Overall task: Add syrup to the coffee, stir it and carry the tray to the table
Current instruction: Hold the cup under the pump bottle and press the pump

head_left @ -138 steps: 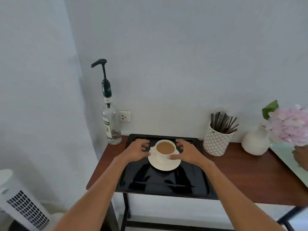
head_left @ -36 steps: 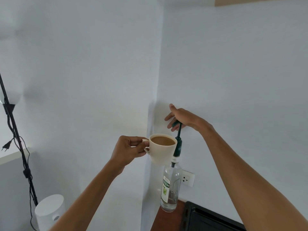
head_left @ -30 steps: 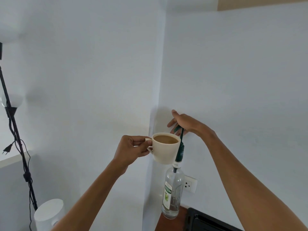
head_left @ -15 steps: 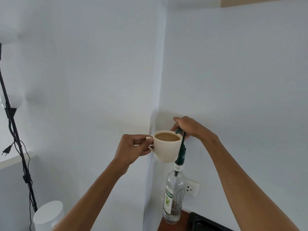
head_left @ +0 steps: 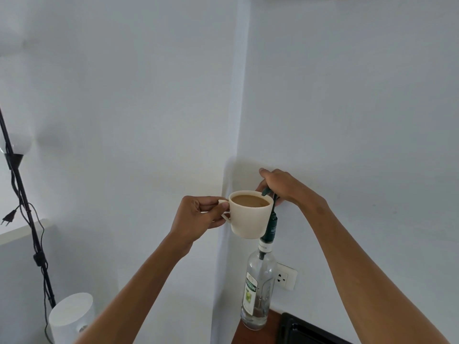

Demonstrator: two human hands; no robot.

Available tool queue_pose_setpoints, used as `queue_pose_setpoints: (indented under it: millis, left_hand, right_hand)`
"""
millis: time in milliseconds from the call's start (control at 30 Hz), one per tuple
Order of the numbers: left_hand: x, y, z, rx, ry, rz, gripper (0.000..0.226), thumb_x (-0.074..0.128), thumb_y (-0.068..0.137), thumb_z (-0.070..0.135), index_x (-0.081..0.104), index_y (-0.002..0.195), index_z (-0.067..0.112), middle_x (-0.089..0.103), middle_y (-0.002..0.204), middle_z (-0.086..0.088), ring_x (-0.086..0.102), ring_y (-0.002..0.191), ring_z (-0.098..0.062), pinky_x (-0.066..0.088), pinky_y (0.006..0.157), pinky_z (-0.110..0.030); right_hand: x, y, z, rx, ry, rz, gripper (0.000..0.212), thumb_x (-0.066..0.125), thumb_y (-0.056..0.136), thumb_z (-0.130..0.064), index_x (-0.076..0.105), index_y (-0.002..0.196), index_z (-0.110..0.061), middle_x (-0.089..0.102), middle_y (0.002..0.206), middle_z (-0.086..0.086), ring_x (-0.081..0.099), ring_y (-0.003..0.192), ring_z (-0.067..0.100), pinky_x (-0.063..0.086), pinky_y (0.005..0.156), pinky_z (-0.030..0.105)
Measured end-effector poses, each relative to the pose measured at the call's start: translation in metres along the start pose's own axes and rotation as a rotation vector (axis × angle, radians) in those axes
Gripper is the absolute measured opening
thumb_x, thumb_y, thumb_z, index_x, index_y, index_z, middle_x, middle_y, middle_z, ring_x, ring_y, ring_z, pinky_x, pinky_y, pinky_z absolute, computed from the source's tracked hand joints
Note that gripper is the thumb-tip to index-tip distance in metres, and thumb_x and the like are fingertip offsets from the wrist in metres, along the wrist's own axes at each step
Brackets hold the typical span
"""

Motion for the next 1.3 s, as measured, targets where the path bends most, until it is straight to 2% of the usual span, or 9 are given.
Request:
queue_pose_setpoints:
  millis: [133, 300, 533, 700, 800, 933, 1100, 1200, 1300]
  left_hand:
    - [0.001, 0.0, -0.002, 0.006, 0.006, -0.007, 0.013, 0.073, 0.093, 0.009, 0.084, 0.099, 0.01, 0.083, 0.088, -0.012, 0.08, 0.082, -0.016, 0.064, 0.076, -0.027]
    - [0.001, 0.001, -0.003, 0.002, 0.0, -0.022, 0.014, 0.073, 0.093, 0.01, 0.083, 0.102, 0.008, 0.083, 0.089, -0.012, 0.08, 0.083, -0.017, 0.064, 0.078, -0.028]
    - [-0.001, 0.0, -0.004, 0.0, 0.003, -0.015, 0.013, 0.073, 0.093, 0.01, 0.083, 0.102, 0.008, 0.083, 0.087, -0.011, 0.079, 0.08, -0.014, 0.063, 0.075, -0.025]
    - [-0.002, 0.0, -0.003, -0.001, 0.006, -0.015, 0.012, 0.073, 0.092, 0.01, 0.084, 0.099, 0.012, 0.083, 0.087, -0.01, 0.08, 0.081, -0.015, 0.064, 0.075, -0.026]
    - [-0.002, 0.0, -0.004, -0.008, 0.005, -0.02, 0.012, 0.073, 0.093, 0.011, 0.084, 0.099, 0.012, 0.083, 0.088, -0.01, 0.08, 0.081, -0.016, 0.064, 0.077, -0.027]
    - [-0.002, -0.001, -0.007, -0.014, 0.005, -0.029, 0.013, 0.074, 0.092, 0.013, 0.083, 0.102, 0.01, 0.083, 0.089, -0.011, 0.08, 0.083, -0.017, 0.063, 0.077, -0.027]
    - [-0.002, -0.003, -0.013, -0.023, 0.007, -0.024, 0.013, 0.075, 0.091, 0.012, 0.083, 0.101, 0.01, 0.083, 0.089, -0.011, 0.081, 0.086, -0.019, 0.065, 0.079, -0.03]
    - [-0.001, -0.004, -0.013, -0.031, 0.004, -0.022, 0.013, 0.075, 0.091, 0.011, 0.083, 0.101, 0.01, 0.083, 0.09, -0.011, 0.081, 0.087, -0.021, 0.065, 0.08, -0.031]
    - [-0.001, -0.006, -0.011, -0.027, -0.001, -0.023, 0.012, 0.075, 0.091, 0.011, 0.084, 0.099, 0.013, 0.083, 0.089, -0.011, 0.081, 0.087, -0.021, 0.065, 0.078, -0.03]
  right_hand:
    - [0.001, 0.001, 0.003, -0.01, -0.008, 0.014, 0.065, 0.031, 0.098, -0.052, 0.08, 0.072, -0.017, 0.076, 0.073, 0.003, 0.072, 0.074, 0.02, 0.054, 0.056, 0.029]
    - [0.002, 0.002, 0.004, -0.025, -0.002, 0.025, 0.068, 0.03, 0.094, -0.054, 0.08, 0.069, -0.015, 0.076, 0.08, 0.006, 0.071, 0.076, 0.021, 0.054, 0.056, 0.029]
    - [0.001, 0.001, 0.006, -0.046, -0.004, 0.037, 0.07, 0.031, 0.099, -0.051, 0.079, 0.067, -0.012, 0.075, 0.074, 0.005, 0.071, 0.074, 0.022, 0.056, 0.059, 0.03]
    - [0.004, 0.001, 0.009, -0.056, -0.046, 0.033, 0.067, 0.029, 0.097, -0.053, 0.076, 0.069, -0.014, 0.076, 0.084, 0.011, 0.071, 0.074, 0.021, 0.053, 0.056, 0.028]
    - [0.005, 0.001, 0.011, -0.054, -0.054, 0.036, 0.068, 0.028, 0.096, -0.055, 0.077, 0.07, -0.015, 0.075, 0.087, 0.008, 0.071, 0.076, 0.02, 0.052, 0.057, 0.027]
    - [0.005, 0.001, 0.011, -0.039, -0.053, 0.014, 0.072, 0.027, 0.094, -0.058, 0.08, 0.071, -0.015, 0.076, 0.085, 0.006, 0.071, 0.08, 0.021, 0.055, 0.062, 0.031]
    - [0.004, -0.001, 0.008, -0.015, -0.062, -0.03, 0.079, 0.021, 0.093, -0.063, 0.082, 0.076, -0.017, 0.079, 0.081, 0.005, 0.072, 0.087, 0.023, 0.06, 0.077, 0.038]
    - [0.003, -0.001, 0.007, -0.003, -0.063, -0.033, 0.081, 0.019, 0.091, -0.065, 0.083, 0.074, -0.018, 0.079, 0.072, 0.0, 0.073, 0.085, 0.022, 0.058, 0.072, 0.035]
    - [0.004, -0.001, 0.005, 0.001, -0.077, -0.047, 0.082, 0.018, 0.095, -0.065, 0.083, 0.075, -0.019, 0.079, 0.073, 0.001, 0.073, 0.084, 0.022, 0.057, 0.068, 0.033]
Point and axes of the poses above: each hand's wrist, its own y-axis towards the middle knuckle, its own x-axis out of the palm, z = x × y, the point moved 3 cm from there along y, towards the middle knuckle
